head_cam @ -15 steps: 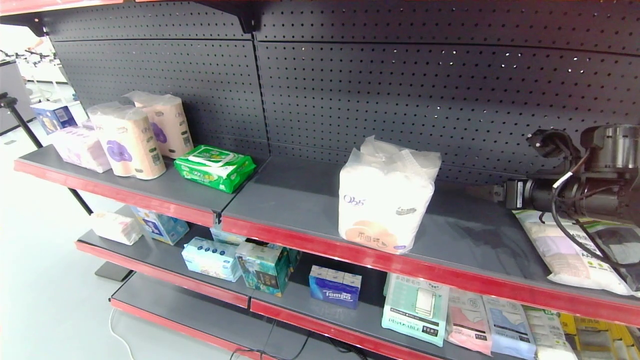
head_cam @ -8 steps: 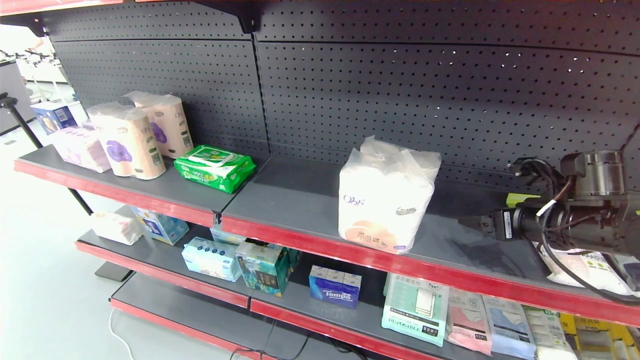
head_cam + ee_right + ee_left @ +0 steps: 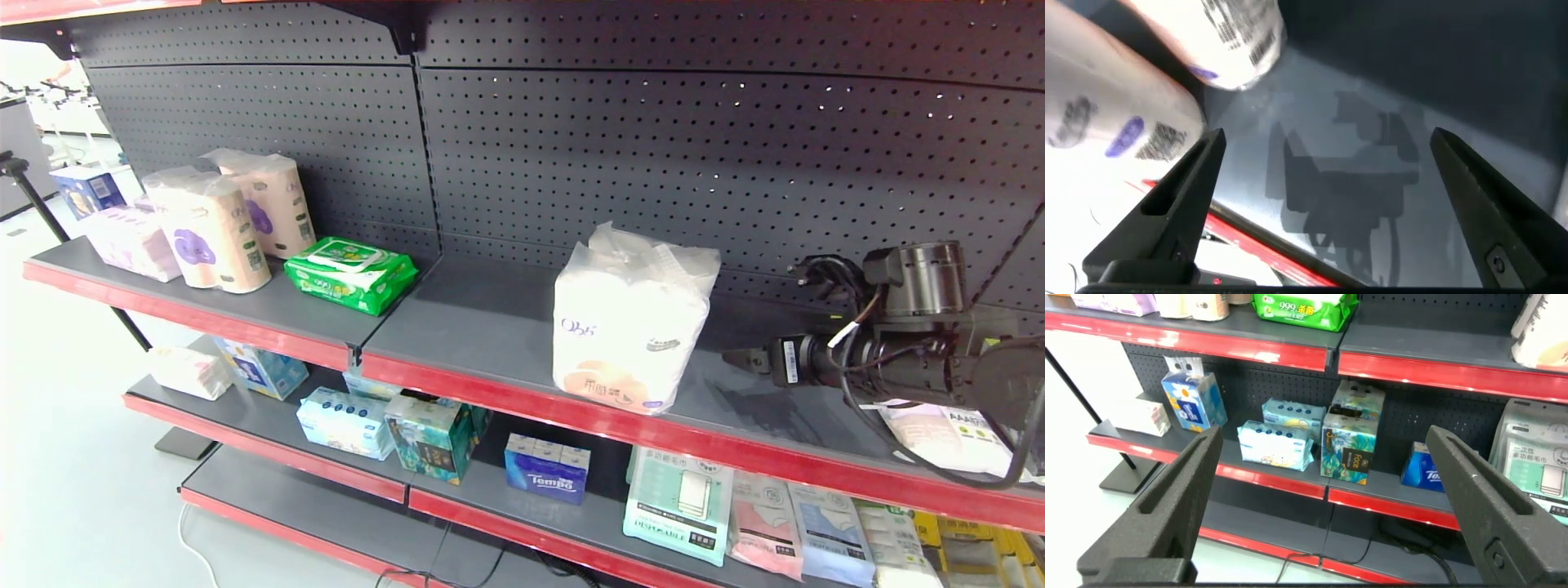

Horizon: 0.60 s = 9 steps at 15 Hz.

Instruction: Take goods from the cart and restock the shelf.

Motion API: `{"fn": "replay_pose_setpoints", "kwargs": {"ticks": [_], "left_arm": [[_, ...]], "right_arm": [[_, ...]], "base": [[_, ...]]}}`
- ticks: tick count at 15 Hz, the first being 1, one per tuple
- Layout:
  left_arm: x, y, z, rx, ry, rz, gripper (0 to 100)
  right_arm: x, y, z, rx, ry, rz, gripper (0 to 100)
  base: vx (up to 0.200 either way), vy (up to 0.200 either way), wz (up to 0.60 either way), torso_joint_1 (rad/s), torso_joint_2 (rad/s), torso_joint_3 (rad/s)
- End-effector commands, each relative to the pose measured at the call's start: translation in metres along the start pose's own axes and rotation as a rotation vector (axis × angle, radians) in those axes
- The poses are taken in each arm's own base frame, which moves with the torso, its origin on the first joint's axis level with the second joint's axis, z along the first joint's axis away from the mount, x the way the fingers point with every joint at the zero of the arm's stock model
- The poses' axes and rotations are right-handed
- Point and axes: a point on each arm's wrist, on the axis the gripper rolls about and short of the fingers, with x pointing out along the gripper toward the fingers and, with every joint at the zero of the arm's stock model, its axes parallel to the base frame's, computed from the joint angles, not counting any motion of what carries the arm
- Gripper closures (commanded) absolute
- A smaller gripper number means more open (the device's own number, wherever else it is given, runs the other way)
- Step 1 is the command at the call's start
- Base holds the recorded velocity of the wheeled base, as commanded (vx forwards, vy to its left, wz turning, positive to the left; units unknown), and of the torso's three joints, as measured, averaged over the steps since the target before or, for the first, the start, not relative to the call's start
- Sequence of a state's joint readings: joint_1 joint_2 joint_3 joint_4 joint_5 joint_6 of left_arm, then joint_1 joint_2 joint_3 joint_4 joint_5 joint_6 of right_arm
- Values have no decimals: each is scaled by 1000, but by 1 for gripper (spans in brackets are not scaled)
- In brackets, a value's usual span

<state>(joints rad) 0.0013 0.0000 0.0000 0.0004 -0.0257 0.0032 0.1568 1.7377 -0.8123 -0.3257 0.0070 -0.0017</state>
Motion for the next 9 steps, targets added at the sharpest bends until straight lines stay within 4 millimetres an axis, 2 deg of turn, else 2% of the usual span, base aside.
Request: {"fn": "replay_pose_setpoints", "kwargs": {"ticks": [1, 9], "left_arm": [[0, 0, 0, 0, 0, 0, 0], [0, 0, 0, 0, 0, 0, 0]], "right_arm": [[5, 8, 4, -1, -6, 19, 0], [5, 20, 5, -17, -7, 41, 0]], "base": [[0, 0, 0, 0, 0, 0], [0, 0, 0, 0, 0, 0]]}}
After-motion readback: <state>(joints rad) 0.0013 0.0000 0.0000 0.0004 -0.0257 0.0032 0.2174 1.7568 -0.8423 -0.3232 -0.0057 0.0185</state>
